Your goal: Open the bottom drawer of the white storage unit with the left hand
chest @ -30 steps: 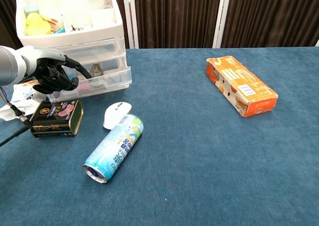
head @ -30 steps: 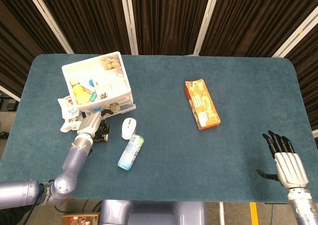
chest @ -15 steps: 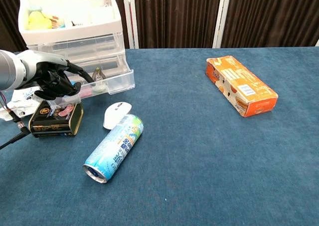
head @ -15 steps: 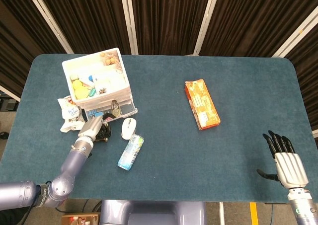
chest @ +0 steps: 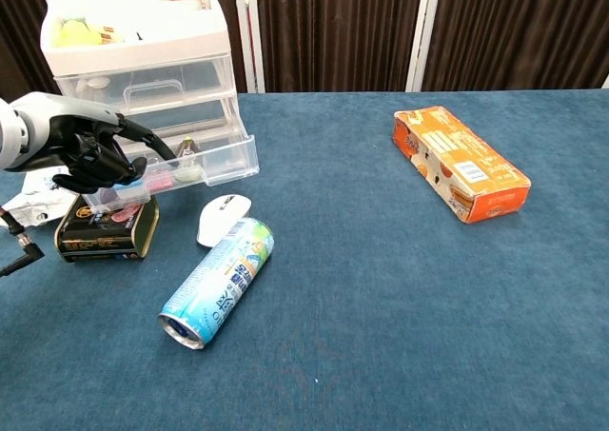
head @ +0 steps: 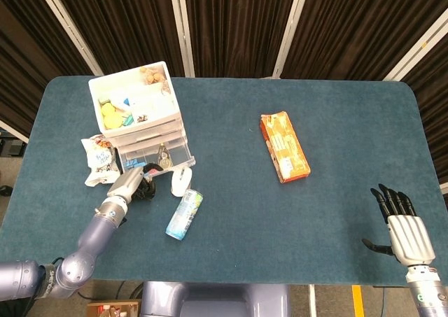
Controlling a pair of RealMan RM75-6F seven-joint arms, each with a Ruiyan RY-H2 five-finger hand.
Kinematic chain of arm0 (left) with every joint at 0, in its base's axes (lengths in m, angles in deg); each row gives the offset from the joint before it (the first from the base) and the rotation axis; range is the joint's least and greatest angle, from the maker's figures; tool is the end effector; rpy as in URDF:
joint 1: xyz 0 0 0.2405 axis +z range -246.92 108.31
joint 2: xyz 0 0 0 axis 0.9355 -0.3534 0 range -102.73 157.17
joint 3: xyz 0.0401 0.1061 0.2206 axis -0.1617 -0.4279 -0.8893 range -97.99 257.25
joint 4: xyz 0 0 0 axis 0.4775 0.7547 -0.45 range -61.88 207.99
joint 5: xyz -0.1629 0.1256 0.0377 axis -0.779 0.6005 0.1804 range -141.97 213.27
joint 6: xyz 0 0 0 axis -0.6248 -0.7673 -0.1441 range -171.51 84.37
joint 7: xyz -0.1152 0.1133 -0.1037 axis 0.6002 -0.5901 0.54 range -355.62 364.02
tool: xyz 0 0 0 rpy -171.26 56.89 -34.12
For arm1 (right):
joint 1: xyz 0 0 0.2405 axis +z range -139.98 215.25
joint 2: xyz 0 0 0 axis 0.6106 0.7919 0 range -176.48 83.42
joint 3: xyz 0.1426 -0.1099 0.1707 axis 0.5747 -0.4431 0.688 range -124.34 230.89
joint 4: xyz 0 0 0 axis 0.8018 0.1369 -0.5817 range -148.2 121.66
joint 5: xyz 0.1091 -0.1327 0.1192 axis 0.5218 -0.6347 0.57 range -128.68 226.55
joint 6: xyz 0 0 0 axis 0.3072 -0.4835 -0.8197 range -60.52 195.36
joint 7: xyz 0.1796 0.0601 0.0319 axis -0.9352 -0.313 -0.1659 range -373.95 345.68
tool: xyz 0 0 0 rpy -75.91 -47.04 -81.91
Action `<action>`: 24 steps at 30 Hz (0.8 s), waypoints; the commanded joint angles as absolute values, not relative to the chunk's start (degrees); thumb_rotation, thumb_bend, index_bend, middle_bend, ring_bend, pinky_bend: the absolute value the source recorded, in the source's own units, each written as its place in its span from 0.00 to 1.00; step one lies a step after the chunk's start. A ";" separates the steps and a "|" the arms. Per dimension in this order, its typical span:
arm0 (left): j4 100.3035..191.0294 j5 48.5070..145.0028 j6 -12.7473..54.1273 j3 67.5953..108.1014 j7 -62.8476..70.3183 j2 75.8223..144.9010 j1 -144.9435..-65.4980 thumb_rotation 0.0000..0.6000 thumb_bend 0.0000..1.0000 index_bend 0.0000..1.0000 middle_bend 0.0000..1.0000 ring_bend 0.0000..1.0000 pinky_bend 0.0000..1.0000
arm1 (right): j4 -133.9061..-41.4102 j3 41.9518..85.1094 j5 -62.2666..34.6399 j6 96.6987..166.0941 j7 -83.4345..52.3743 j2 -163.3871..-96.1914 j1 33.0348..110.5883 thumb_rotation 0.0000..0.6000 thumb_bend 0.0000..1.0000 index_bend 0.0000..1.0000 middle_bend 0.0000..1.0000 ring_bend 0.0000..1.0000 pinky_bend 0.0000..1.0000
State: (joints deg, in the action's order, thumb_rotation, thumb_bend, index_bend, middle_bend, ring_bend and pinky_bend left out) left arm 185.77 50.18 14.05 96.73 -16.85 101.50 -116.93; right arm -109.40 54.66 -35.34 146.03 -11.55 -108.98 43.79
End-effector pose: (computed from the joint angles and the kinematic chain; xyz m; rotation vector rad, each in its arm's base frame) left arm -0.1311 0.3532 0.0053 -1.4337 -1.7303 -0.7839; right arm -0.3029 -0.2271 0.1362 1.4592 -0.9979 0.8173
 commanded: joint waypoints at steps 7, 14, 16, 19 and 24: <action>186.53 61.99 19.82 93.97 -16.04 100.57 -114.49 1.00 0.61 0.13 1.00 0.94 0.97 | -109.59 54.73 -35.06 145.82 -11.77 -108.79 43.81 1.00 0.08 0.00 0.00 0.00 0.04; 189.66 74.19 25.46 89.32 -15.72 97.35 -109.52 1.00 0.17 0.12 0.74 0.70 0.79 | -109.33 54.74 -35.04 145.96 -11.64 -108.70 43.72 1.00 0.08 0.00 0.00 0.00 0.04; 191.11 78.95 27.82 86.79 -15.65 96.01 -107.05 1.00 0.13 0.12 0.59 0.55 0.72 | -109.08 54.89 -34.98 146.08 -11.55 -108.62 43.75 1.00 0.08 0.00 0.00 0.00 0.04; 190.43 92.77 34.68 79.54 -15.66 94.21 -100.55 1.00 0.12 0.12 0.32 0.28 0.50 | -108.58 55.41 -34.53 146.35 -11.68 -108.67 43.81 1.00 0.08 0.00 0.00 0.00 0.04; 177.34 112.48 45.94 70.36 -16.01 95.57 -91.20 1.00 0.07 0.08 0.06 0.03 0.21 | -108.22 55.63 -34.60 147.05 -11.20 -108.95 43.64 1.00 0.08 0.00 0.00 0.00 0.04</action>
State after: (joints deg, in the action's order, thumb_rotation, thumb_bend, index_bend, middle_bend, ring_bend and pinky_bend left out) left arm 186.55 96.69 35.25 79.65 -15.84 95.99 -100.56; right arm -108.24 55.62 -34.58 147.03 -11.22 -108.94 43.65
